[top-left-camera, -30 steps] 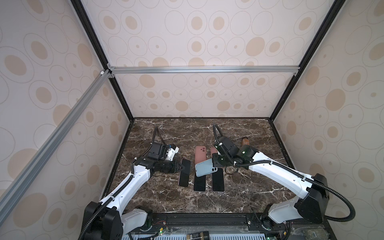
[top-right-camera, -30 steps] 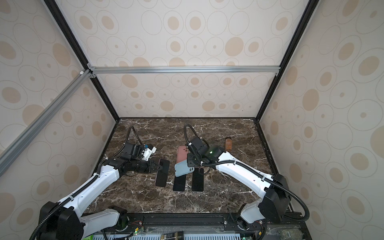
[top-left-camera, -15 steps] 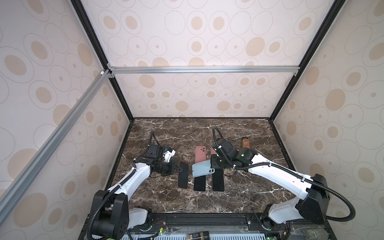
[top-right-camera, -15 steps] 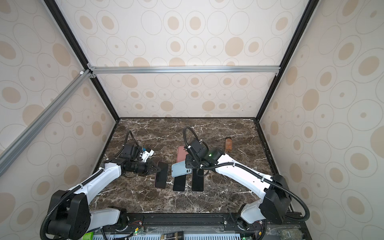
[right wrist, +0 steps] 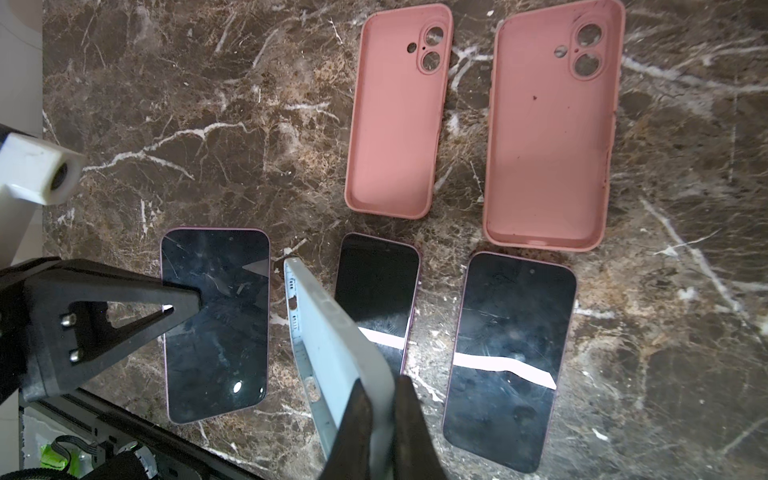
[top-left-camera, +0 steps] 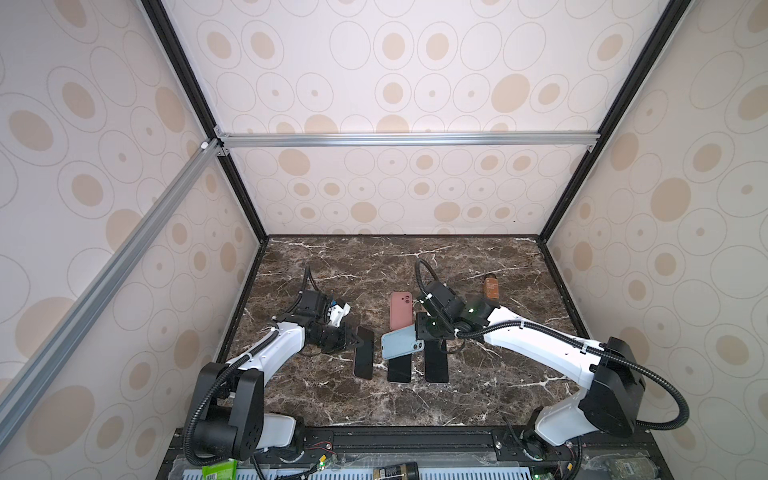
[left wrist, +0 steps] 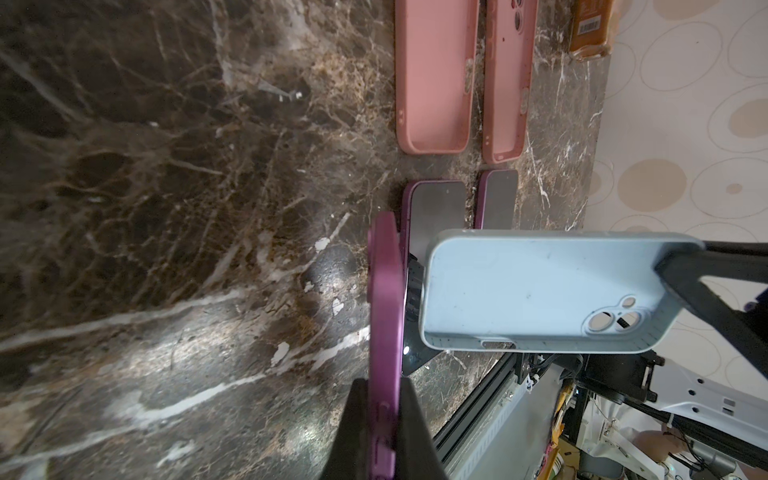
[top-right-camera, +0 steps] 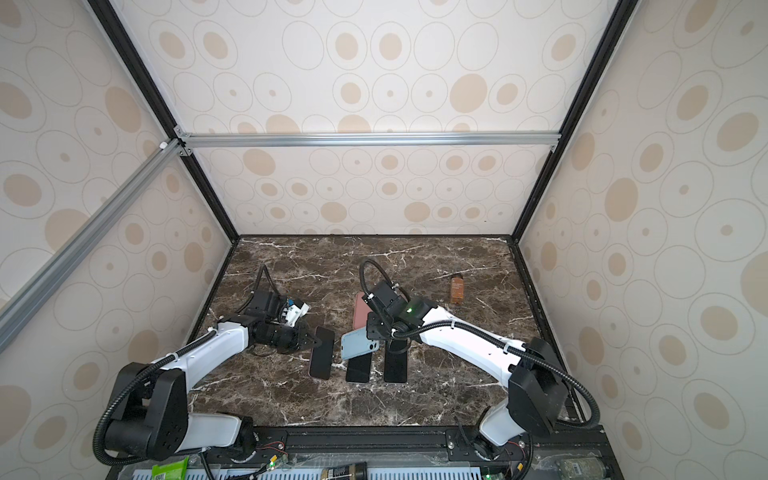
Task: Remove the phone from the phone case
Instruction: 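Lower the bare phone into the row of black phones and open the left gripper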
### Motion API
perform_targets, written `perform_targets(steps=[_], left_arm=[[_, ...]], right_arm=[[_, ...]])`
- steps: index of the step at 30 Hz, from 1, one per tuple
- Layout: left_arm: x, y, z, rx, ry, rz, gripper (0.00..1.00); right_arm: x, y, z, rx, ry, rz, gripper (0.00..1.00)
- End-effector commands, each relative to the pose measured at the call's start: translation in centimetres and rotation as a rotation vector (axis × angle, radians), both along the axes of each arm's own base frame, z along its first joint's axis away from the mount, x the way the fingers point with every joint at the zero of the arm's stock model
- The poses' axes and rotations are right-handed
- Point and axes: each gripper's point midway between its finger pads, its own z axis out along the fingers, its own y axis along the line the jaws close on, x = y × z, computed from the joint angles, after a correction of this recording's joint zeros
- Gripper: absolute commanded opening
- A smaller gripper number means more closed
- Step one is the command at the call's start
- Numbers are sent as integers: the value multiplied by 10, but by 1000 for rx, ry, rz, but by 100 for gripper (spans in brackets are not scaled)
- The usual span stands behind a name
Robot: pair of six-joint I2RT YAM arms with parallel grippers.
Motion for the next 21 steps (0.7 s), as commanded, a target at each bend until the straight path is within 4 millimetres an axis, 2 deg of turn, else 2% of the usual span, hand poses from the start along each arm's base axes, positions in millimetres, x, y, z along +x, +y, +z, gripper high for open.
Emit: perform_targets(steps=[1,9,21], left_arm=[[7,-2,5,-20,-38,-21,0],[11,-3,-1,-11,-23,-40,0],[22,-7,0,-32,-27,-40,0]], right_arm=[[0,6,-6,12,12,-13,0],[1,5,-19,-19,30,-28,0],[4,5,-28,-52,52,-33,0]])
